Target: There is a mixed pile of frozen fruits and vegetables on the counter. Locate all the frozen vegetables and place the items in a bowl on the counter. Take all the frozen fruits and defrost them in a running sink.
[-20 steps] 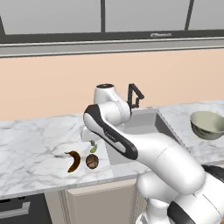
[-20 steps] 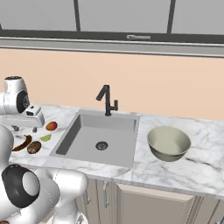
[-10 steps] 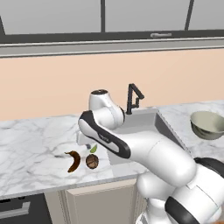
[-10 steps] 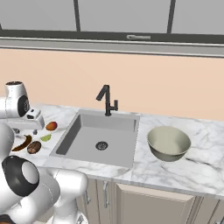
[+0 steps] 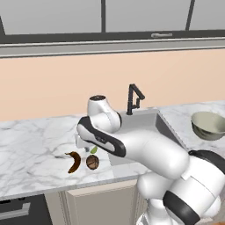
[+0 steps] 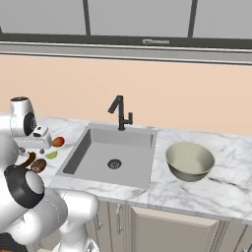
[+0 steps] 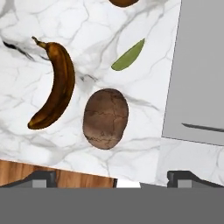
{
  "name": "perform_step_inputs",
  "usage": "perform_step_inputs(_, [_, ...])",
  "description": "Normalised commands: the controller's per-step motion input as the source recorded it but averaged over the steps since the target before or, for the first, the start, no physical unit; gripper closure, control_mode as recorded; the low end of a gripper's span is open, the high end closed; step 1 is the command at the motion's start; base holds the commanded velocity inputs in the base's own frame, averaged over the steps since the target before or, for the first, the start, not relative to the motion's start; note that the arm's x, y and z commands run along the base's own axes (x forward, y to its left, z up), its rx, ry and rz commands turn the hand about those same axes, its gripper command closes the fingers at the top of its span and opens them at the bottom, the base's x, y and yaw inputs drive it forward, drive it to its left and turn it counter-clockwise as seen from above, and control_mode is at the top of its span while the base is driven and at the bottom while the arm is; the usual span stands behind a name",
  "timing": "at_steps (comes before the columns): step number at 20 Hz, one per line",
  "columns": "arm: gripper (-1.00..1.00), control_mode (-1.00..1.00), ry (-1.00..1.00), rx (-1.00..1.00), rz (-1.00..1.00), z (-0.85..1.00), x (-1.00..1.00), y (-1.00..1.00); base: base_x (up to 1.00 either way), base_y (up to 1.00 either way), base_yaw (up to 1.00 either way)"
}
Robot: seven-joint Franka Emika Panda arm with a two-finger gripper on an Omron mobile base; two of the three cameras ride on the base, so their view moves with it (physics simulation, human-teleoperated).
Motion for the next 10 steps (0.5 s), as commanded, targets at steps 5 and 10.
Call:
perform_step_inputs(5, [-1.00,-1.00,0.00,0.00,0.00,-0.23,0.19,0.09,0.00,0.00,0.00])
perform_step_inputs(10, [-1.00,-1.00,0.02,0.00,0.00,-0.20,0.05,0.08,0.00,0.00,0.00])
